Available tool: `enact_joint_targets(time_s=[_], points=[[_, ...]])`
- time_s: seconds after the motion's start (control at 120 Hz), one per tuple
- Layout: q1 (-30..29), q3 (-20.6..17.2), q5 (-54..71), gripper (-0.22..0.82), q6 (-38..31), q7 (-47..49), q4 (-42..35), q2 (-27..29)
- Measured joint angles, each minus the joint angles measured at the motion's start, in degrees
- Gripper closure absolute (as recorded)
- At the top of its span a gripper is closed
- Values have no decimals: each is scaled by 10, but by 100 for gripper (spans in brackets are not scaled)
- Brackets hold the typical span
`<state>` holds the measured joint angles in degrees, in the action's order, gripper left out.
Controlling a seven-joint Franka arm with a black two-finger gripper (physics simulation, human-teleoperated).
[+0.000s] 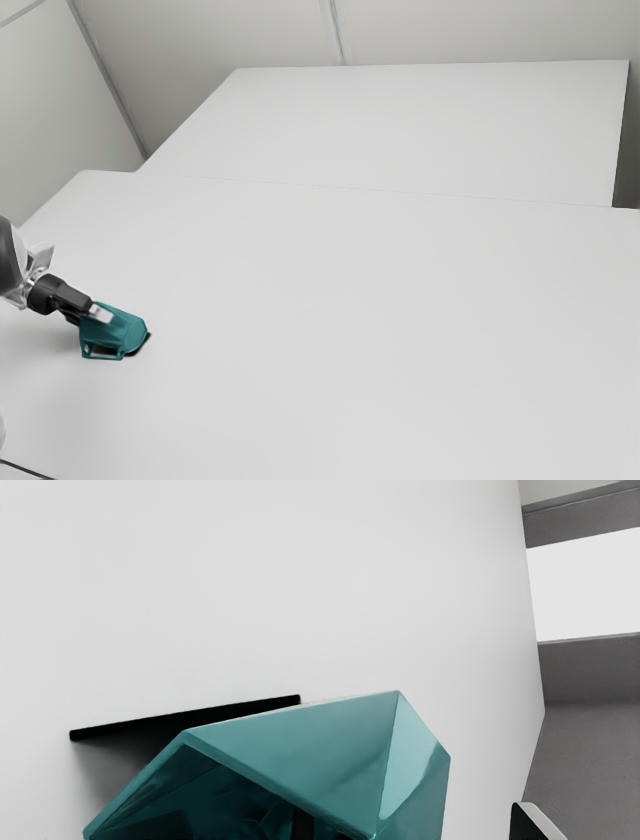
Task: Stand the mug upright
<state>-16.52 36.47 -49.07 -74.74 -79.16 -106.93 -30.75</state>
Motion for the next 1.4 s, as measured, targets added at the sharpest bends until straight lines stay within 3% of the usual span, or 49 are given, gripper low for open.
enact_joint_targets(time_s=[0.65, 0.967, 1.233, 1.4], points=[[-3, 0, -9, 66, 9, 2, -4, -1], [0, -2, -17, 76, 14, 5, -3, 10], [6, -50, -34, 78, 10, 12, -3, 54], [12, -104, -21, 78, -23, 25, -18, 130]])
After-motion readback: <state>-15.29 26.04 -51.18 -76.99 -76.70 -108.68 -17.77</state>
